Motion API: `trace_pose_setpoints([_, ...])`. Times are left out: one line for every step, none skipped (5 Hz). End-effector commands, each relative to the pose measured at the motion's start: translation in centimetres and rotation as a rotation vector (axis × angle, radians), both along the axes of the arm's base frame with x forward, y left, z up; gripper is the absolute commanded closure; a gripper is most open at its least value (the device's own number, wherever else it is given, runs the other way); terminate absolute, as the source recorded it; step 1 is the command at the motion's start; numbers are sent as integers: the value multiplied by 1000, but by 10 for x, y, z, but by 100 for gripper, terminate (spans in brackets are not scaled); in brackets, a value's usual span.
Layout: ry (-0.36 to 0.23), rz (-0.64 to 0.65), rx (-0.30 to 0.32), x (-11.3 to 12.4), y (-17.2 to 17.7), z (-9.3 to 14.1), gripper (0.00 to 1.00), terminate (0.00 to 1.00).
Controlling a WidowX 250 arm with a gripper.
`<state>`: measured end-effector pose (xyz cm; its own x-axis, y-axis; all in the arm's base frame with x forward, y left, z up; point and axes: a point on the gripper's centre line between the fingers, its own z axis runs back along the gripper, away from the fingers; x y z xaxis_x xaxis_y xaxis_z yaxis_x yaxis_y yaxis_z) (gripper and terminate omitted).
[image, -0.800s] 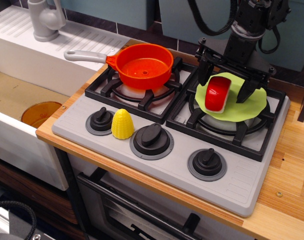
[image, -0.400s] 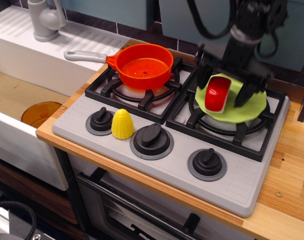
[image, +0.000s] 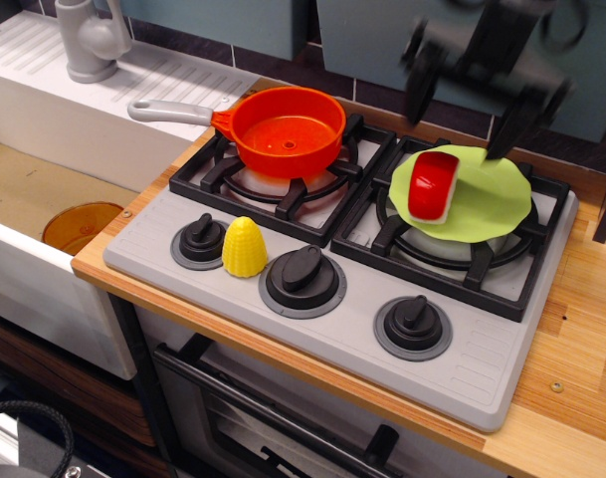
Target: End effector transition from object to object
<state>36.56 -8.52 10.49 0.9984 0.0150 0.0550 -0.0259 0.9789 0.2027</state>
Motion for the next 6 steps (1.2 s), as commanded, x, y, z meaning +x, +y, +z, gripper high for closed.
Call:
trace_pose_setpoints([11,-29,23,-4,10,55,0,0])
trace_pose_setpoints([-1,-72,27,-18,35,56,0,0])
trace_pose_setpoints([-39,-111,33,-38,61,47,0,0])
trace_pose_setpoints([-74,-126,38,-54,80,34,0,0])
trace_pose_setpoints([-107,-144,30,-70,97,19,0,0])
trace_pose_setpoints([-134,-145,15,-81,109,3,0,0])
